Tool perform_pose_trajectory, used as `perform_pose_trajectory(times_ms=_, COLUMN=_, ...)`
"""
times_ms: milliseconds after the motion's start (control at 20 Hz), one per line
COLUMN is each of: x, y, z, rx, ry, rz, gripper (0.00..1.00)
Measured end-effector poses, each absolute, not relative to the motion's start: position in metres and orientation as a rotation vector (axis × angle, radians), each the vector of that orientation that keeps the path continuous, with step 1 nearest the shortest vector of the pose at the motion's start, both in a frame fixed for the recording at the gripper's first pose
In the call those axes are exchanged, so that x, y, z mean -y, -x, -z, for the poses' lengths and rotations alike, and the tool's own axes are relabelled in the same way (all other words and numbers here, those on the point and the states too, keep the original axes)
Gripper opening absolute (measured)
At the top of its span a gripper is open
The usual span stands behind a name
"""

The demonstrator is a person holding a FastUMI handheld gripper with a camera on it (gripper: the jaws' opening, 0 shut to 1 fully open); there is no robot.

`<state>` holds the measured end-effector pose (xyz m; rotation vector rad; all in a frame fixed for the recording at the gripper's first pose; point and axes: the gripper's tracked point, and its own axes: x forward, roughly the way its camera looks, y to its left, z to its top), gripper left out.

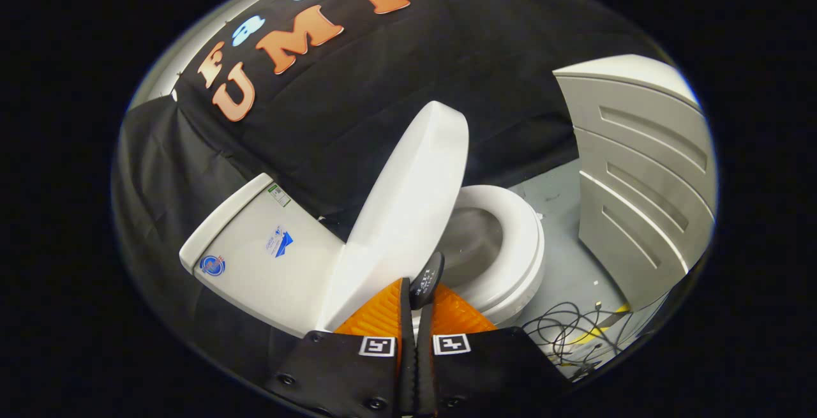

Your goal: Open the toilet lid.

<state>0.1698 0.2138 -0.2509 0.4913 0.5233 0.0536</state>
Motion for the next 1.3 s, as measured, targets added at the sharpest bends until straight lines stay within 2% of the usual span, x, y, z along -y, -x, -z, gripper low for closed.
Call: perform_pose_trajectory(times_ms=1300, x=-0.287, y=-0.174, z=0.175, rx=-0.422, ry=-0.065, rz=-0.043, gripper=0.08)
